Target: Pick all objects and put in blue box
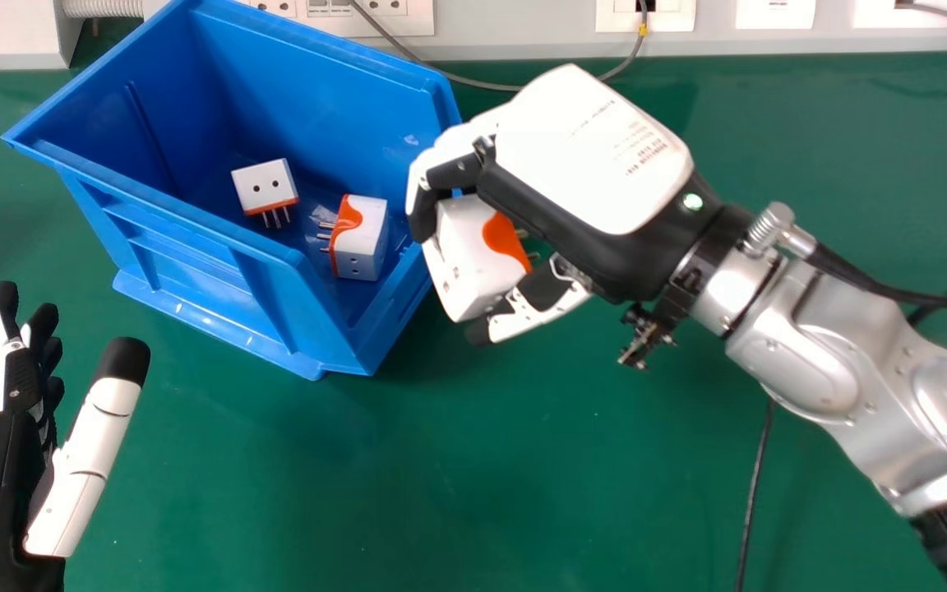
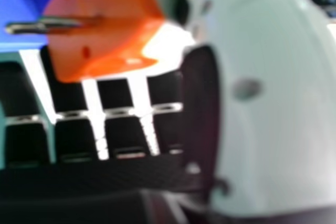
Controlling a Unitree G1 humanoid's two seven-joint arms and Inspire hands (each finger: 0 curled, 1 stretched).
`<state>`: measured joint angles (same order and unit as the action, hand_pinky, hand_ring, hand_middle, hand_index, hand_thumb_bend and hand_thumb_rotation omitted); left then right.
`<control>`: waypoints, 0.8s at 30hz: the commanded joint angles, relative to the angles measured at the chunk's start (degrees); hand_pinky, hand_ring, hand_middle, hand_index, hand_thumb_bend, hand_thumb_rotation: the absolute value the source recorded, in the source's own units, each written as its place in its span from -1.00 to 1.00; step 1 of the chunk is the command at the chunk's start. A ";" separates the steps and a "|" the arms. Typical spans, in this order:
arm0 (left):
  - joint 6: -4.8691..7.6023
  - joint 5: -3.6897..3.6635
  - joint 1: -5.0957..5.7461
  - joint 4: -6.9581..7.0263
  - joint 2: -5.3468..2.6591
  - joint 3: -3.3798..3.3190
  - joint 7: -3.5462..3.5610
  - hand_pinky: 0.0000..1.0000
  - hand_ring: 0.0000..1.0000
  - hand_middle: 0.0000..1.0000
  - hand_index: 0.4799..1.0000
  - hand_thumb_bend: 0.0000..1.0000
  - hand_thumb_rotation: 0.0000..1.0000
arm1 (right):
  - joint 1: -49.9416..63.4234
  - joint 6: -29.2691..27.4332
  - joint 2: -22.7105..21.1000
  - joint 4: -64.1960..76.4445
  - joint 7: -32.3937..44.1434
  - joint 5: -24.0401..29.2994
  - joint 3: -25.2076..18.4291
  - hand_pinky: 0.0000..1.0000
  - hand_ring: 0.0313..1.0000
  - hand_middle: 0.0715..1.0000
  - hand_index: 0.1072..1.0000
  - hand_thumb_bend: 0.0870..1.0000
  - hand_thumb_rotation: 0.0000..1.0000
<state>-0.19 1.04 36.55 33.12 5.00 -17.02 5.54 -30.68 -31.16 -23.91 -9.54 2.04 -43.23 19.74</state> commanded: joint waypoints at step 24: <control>2.53 0.98 1.82 0.94 -0.35 0.60 -1.00 1.00 1.00 1.00 1.00 0.63 0.72 | -31.18 -2.38 12.29 -31.07 -9.32 -6.79 9.45 -0.31 -0.18 -0.05 -0.15 -0.10 -1.00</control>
<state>0.90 2.17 38.08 33.13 4.88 -16.19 4.87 -58.26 -33.37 -11.95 -40.55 -5.53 -50.43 29.30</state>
